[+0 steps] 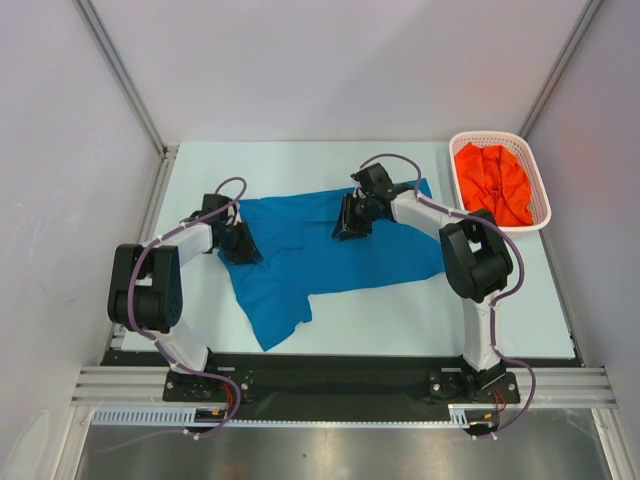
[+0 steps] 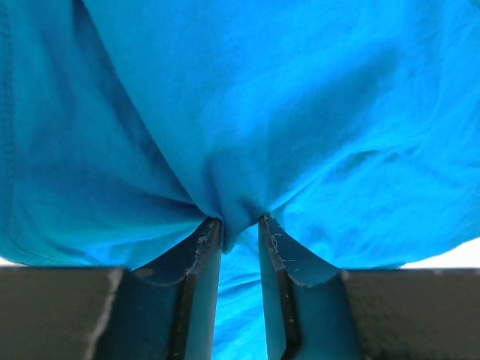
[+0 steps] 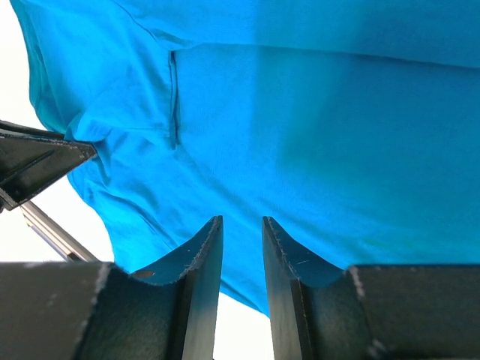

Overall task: Fold and stack the t-shirts
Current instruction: Fold the tshirt

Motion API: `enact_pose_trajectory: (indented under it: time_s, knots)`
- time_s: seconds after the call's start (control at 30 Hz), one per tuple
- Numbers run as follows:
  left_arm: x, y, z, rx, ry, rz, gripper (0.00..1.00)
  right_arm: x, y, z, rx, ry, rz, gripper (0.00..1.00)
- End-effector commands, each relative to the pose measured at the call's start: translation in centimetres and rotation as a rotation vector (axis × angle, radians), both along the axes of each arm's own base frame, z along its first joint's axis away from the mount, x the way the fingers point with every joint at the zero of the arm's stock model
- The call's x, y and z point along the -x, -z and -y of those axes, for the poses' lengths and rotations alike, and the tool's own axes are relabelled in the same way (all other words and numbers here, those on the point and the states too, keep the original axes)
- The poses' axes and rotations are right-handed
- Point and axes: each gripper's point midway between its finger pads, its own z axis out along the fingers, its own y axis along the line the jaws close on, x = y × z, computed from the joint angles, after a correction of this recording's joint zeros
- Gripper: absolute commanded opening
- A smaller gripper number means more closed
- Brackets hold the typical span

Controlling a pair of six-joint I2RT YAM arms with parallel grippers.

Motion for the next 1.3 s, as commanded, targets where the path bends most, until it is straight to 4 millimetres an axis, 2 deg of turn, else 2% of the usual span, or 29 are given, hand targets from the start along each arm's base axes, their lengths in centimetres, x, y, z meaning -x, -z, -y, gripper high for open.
enact_pose_trajectory:
  time_s: [0.0, 0.07, 0.13, 0.37, 0.47, 0.5, 0.53, 0.7, 0.87, 0.97, 1.17, 1.23, 1.27]
  knots:
    - [-1.2, -2.7, 0.8, 0.049, 0.022, 0.058, 0.31, -0.5, -2.9, 0.1, -0.039, -0.011, 0.07, 0.33]
    - [-1.0, -2.5, 0.5, 0.032, 0.017, 0.037, 0.42, -0.5, -2.9, 0.1, -0.043, -0.014, 0.07, 0.33]
    - [-1.0, -2.5, 0.3, 0.023, 0.009, 0.039, 0.45, -0.6, -2.9, 0.2, -0.044, -0.011, 0.071, 0.33]
    - [-1.5, -2.8, 0.0, 0.007, -0.01, 0.066, 0.43, -0.1, -2.5, 0.5, -0.043, -0.007, 0.061, 0.33]
    - [-1.9, -2.2, 0.0, 0.008, -0.01, 0.057, 0.37, 0.1, -2.4, 0.7, -0.043, -0.007, 0.055, 0.33]
    - [-1.9, -2.0, -0.1, 0.003, -0.013, 0.047, 0.28, 0.2, -2.5, 0.7, -0.044, -0.006, 0.056, 0.33]
    - [-2.0, -1.7, -0.1, 0.002, -0.014, 0.039, 0.24, 0.2, -2.5, 0.7, -0.044, -0.005, 0.056, 0.33]
    - [-2.1, -2.6, -0.1, 0.015, -0.01, 0.046, 0.13, 0.2, -2.6, 0.7, -0.048, 0.002, 0.058, 0.33]
    - [-1.3, -3.5, 0.2, 0.089, 0.014, 0.037, 0.02, 0.2, -2.8, 0.6, -0.049, 0.005, 0.058, 0.33]
    - [-0.6, -3.1, 0.3, 0.121, 0.051, 0.001, 0.06, 0.2, -2.8, 0.6, -0.046, 0.004, 0.059, 0.33]
    - [1.2, -0.5, 0.9, 0.162, 0.095, -0.109, 0.1, 0.2, -2.3, 0.9, -0.034, 0.007, 0.049, 0.33]
    - [1.4, 0.0, 0.8, 0.151, 0.092, -0.125, 0.26, 0.1, -2.0, 1.0, -0.024, 0.013, 0.048, 0.33]
    - [1.3, 0.0, 0.6, 0.141, 0.094, -0.124, 0.28, -0.4, -2.2, 1.2, -0.022, 0.021, 0.058, 0.33]
